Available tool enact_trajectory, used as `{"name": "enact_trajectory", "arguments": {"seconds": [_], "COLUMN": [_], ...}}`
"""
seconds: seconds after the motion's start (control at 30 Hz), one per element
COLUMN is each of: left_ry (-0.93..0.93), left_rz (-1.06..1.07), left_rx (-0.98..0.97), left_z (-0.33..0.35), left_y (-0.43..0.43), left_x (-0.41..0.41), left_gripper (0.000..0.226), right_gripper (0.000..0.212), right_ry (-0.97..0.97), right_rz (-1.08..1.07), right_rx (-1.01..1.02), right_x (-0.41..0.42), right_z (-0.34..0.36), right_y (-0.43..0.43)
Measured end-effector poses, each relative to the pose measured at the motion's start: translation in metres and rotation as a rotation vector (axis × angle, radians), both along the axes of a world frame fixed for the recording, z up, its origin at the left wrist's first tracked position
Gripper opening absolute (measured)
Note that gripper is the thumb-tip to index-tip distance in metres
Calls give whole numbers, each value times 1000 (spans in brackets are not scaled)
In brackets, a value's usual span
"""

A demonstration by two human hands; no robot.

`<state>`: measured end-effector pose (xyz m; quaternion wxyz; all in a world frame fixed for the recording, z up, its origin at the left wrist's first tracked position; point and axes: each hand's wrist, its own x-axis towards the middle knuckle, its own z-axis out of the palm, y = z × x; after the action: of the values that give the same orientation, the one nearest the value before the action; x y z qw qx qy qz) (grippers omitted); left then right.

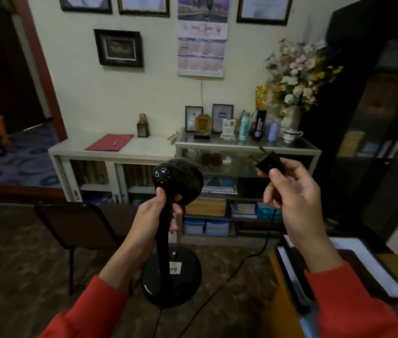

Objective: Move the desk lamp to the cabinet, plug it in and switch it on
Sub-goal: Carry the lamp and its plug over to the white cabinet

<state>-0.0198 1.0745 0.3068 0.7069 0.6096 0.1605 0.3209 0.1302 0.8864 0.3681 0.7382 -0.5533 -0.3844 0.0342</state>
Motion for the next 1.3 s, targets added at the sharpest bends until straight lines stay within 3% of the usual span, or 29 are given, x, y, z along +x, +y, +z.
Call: {"name": "enact_trajectory", "arguments": {"seconds": [0.47,0.9,1.3], "left_ry": [-4,19,15], "left_rz": [74,287,331], "left_rx": [0,46,-14], "left_z": [27,12,-15], "left_y": [260,483,663], "left_x": [115,268,372], "left_gripper": [53,51,49], "right_gripper": [23,22,16], "right_ry": [12,-14,20], "right_rz": [107,216,257], "right_rx": [9,25,-45], "right_x": [139,312,409], "right_z": [13,16,1], "right_y": [262,509,717]}}
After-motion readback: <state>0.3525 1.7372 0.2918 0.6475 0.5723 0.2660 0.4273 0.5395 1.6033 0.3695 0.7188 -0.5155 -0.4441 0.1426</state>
